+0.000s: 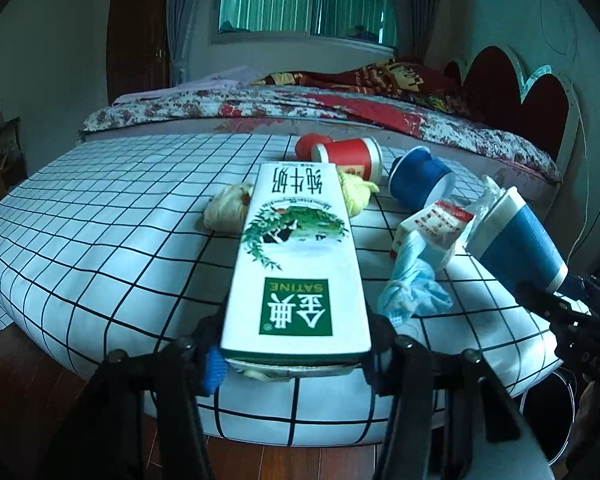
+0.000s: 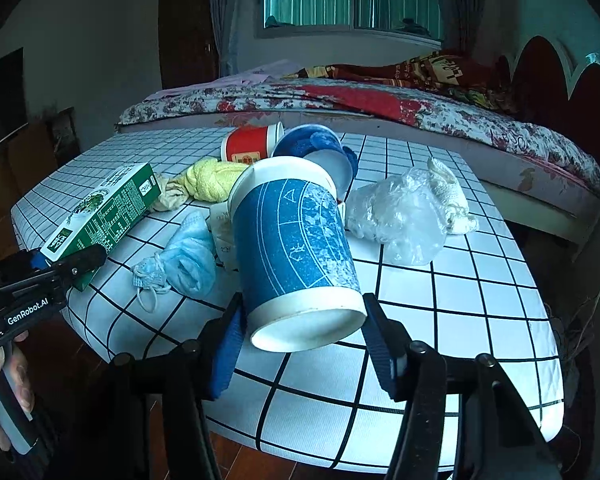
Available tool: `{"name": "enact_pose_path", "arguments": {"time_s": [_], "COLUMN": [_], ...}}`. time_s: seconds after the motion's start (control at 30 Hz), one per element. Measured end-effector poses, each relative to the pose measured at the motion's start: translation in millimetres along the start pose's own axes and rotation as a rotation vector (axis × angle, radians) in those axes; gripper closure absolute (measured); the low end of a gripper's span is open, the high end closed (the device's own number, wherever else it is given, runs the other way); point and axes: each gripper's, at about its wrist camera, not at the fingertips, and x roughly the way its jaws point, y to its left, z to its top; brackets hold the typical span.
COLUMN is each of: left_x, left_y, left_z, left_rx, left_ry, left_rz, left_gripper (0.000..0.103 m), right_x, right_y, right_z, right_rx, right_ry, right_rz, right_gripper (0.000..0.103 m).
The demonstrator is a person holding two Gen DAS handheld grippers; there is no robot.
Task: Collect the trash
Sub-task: 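Grasp the green milk carton with left tool while right tool grasps blue paper cup, then carry carton and cup to the black bin and open both tools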
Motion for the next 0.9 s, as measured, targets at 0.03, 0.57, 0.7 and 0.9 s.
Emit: {"name": "enact_pose_path", "arguments": {"time_s": [0.03,0.57,0.7,0.9], "left_x": [-5,-50,-57,-69], "left_y": [-3,-119,-154,-204], "left_z": [1,-5,-15,-29], "left_rx": [0.005,0.203,0.258,0.338], "left_ry": [-0.011,-0.071,-0.060,-0.047], "left_rz": [-0.008,-0.270,-0.348,-0.462], "left_gripper": [0.049,0.049,0.049,0.049], "right_x": [-7,-107,-129,-161], "right_y": [-2,-96,-121,-156], "right_z": [0,-37,-55,-87], "right_rx": [0.005,0.185,0.233,0.290], "right_ry": [-0.014,-0.075,-0.065,-0.045], "right_rz": [-0.009,-0.194,-0.246,-0.317], "right_gripper": [0.045,0.045,0.045,0.045]}}
